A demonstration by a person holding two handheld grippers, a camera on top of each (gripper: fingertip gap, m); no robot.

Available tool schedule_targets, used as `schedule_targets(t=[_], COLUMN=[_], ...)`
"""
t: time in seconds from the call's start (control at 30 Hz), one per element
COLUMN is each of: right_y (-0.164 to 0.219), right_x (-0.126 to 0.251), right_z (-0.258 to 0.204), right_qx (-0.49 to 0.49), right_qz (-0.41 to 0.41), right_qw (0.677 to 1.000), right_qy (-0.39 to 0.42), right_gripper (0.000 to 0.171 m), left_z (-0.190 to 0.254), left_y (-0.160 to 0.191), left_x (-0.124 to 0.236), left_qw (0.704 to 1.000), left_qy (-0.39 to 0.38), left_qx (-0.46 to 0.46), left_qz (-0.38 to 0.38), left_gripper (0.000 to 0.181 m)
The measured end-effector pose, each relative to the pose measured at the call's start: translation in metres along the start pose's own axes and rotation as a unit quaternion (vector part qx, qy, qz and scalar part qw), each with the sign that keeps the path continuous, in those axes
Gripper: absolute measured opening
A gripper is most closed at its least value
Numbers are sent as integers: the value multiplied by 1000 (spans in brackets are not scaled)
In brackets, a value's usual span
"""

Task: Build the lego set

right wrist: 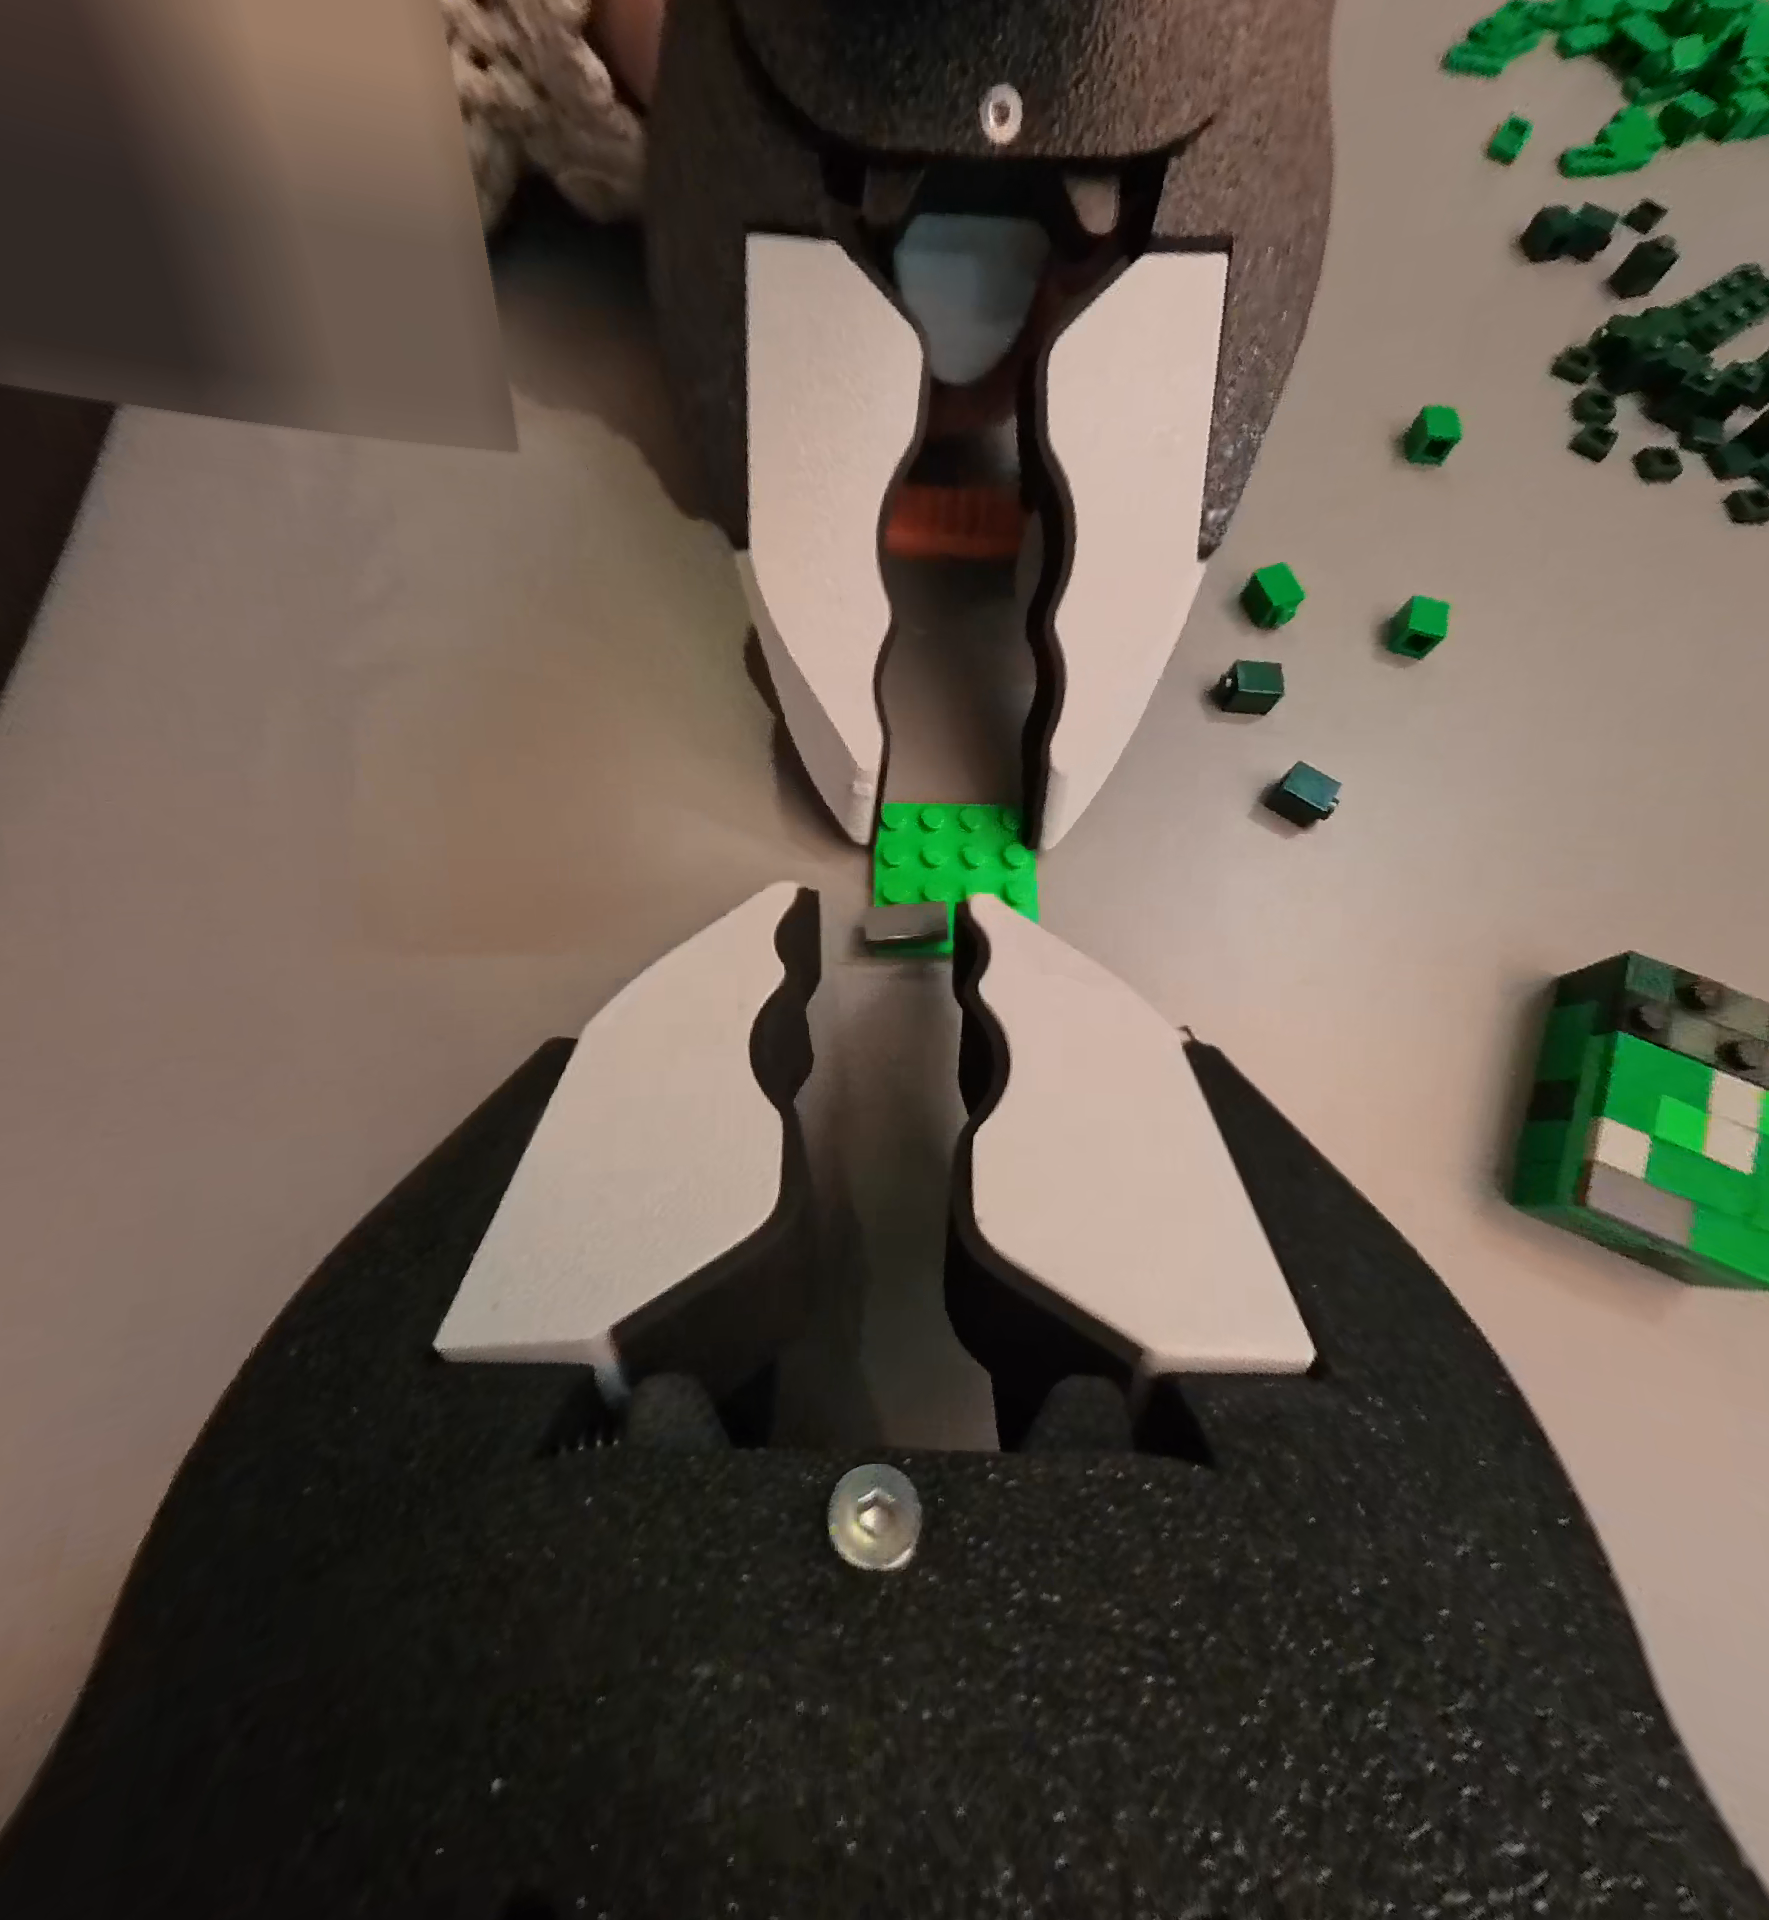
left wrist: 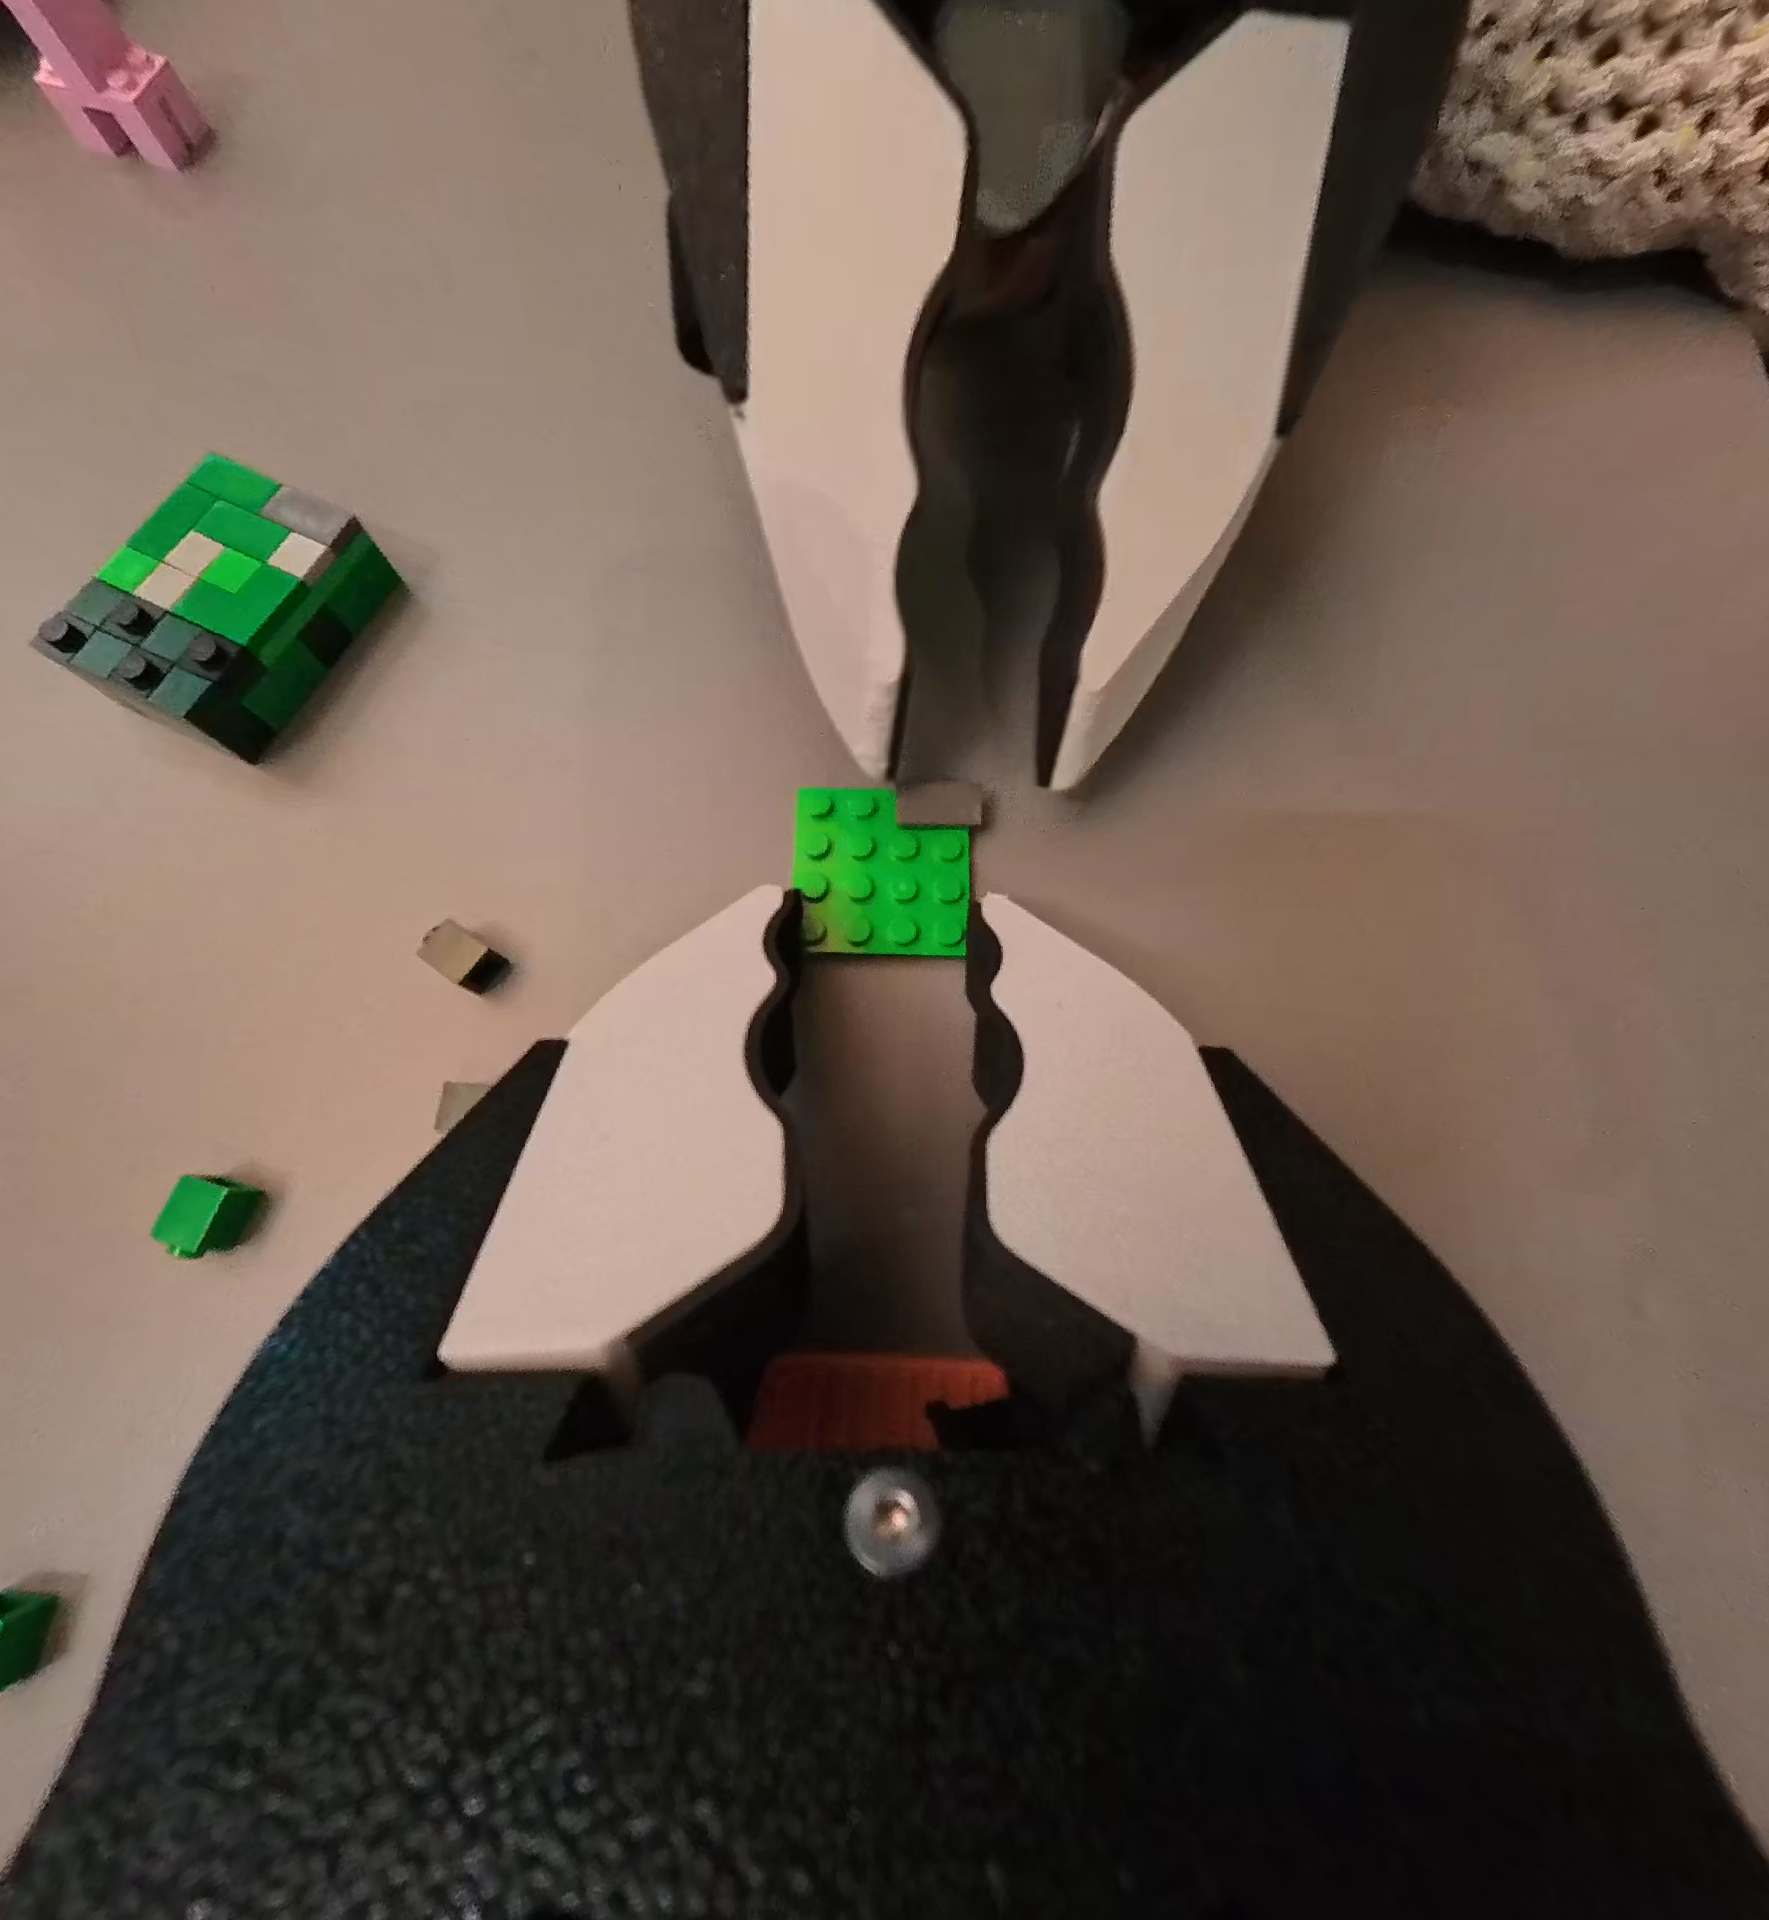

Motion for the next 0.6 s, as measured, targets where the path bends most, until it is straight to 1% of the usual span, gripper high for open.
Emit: schedule_targets(t=[0.07, 0.27, 0.6], right_y=[1, 1, 2], right_x=[1, -5, -5], right_z=[-4, -9, -8], right_qx=[-1, 16, 14], right_qz=[17, -8, -12], right_qw=[1000, 1000, 1000], right_qy=[-2, 0, 9], right_gripper=[23, 20, 20], left_z=[0, 0, 0], left_y=[0, 0, 0], left_x=[0, 0, 0], left_qw=[1000, 1000, 1000], left_qy=[0, 0, 1], left_qx=[-1, 0, 1], left_qz=[0, 0, 0], left_gripper=[30, 30, 30])
Point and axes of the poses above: each gripper's, where its closed fingertips meet, x back along the fingers, y out of its underside, z = x × y across the jaws, the point moved 8 cm from there along x, back along the fingers, and after that the axes turned 5 degrees about z, right-handed, at the moved point
